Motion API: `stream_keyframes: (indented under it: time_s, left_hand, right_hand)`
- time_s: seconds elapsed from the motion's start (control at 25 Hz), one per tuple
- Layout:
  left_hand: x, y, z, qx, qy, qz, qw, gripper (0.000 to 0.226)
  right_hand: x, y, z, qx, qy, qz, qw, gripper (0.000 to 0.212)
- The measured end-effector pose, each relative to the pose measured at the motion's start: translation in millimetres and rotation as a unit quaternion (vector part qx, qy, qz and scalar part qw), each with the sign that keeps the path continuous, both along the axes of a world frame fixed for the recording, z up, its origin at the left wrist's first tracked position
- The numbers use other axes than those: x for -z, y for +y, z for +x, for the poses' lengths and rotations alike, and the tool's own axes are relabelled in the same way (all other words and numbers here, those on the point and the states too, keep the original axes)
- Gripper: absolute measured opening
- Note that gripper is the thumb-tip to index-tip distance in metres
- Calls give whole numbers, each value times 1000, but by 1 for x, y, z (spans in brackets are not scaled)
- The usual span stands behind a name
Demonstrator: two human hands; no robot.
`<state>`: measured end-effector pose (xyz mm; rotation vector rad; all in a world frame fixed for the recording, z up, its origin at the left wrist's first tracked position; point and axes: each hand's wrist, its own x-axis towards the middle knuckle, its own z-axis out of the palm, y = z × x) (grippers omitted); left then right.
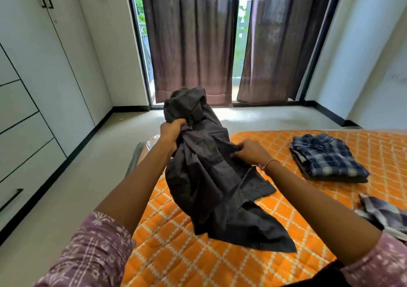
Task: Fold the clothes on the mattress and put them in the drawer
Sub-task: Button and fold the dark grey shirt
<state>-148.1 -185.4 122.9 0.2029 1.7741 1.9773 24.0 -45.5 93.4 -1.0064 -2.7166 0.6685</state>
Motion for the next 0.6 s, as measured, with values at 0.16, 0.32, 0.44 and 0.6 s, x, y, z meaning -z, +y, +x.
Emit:
stream_keyframes:
  time_s: [0.16,0.32,0.44,0.6]
  left_hand:
    - [24,-3,3,-41,-33,-40,998,39]
    - [42,-5,4,-4,20,-153,988,55]
    - [21,-5,6,63,21,-146,987,44]
    - [-25,4,15,203,-70,-100,972,22]
  right_hand:
    - [-35,25,7,74,195,-15,978,20]
    - [-84,40,-1,81,291,49,952,23]
    - [-98,54,-2,128,294,79,944,24]
    - [-77,27,-7,41,156,108,981,30]
